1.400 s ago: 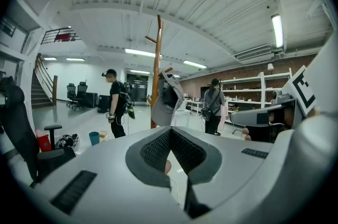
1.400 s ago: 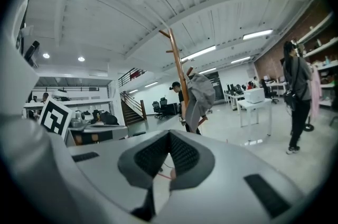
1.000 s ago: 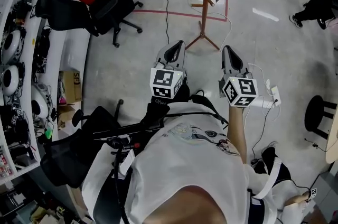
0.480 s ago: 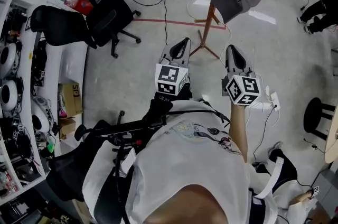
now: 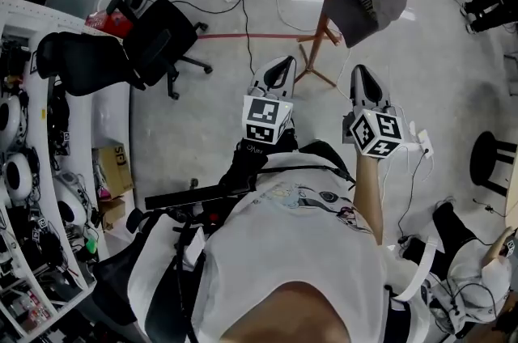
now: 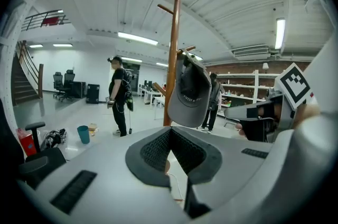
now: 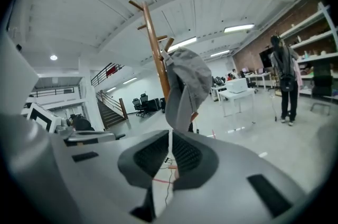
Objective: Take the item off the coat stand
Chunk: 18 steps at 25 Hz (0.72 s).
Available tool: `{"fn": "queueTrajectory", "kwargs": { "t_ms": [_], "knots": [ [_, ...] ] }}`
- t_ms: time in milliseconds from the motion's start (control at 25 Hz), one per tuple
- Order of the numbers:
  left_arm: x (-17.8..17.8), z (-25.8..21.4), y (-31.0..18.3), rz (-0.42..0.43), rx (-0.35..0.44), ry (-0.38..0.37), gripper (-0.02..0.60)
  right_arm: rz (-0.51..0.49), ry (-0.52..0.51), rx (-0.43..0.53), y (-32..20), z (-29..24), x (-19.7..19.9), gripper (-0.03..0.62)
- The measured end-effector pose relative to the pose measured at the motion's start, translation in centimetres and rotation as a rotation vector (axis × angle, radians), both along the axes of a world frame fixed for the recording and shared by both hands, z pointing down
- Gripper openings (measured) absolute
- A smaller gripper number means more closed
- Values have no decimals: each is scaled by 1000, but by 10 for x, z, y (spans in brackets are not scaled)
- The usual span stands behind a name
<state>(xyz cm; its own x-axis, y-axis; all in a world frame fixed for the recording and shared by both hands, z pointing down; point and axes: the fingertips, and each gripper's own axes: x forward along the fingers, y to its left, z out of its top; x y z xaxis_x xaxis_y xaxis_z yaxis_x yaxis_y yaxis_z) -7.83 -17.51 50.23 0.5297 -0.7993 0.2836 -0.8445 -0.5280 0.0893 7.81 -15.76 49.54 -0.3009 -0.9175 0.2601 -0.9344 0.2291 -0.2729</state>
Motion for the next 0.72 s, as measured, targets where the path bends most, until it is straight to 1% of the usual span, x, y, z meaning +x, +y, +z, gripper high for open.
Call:
{"fn": "queueTrajectory", "kwargs": {
  "t_ms": [120, 280, 360, 440, 560, 720],
  "knots": [
    [9, 3, -3, 0, -8, -7, 3, 25, -49, -19, -8, 1, 14, 8],
    [8, -2, -17, -40, 6, -12, 3, -47, -106, -34, -29, -5, 5, 174],
    [4, -3, -21, -57, 8, -15, 3, -72, -120, -59, -39, -2, -2, 214],
    [4, -5, -24, -72, 11, -17, 3, -69, -135, -84, -51, 1, 0, 219],
    [10, -11, -30, -94, 22, -17, 3, -48, -156, -97, -71, 2, 7, 221],
    [16, -10, -37, -112, 22, -17, 3, -51, -149, -134, -91, 10, 6, 219]
  ]
}}
